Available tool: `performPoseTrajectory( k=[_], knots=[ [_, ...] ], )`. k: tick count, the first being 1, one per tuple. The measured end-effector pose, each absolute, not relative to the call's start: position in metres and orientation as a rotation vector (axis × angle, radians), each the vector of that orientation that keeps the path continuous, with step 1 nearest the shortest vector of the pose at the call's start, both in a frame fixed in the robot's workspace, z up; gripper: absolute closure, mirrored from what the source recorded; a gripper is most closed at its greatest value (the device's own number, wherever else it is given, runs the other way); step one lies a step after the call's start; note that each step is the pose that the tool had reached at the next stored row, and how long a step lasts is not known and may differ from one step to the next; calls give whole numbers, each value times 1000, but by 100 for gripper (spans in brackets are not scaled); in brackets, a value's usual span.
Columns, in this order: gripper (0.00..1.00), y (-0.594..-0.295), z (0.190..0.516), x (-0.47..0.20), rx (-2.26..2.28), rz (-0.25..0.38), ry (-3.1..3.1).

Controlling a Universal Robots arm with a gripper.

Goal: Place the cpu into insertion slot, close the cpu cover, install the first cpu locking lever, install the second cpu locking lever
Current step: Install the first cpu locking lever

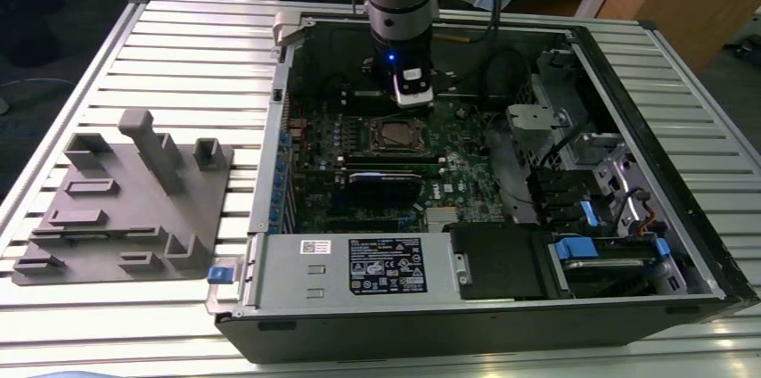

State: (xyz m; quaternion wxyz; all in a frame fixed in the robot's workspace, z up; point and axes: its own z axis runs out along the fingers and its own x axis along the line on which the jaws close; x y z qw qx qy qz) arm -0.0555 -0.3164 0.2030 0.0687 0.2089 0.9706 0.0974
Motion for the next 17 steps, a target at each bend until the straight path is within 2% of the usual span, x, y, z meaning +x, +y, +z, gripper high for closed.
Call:
performPoseTrajectory(
  k=[17],
  knots=[
    [89, -313, 200, -59, 625, 296, 2912]
  ],
)
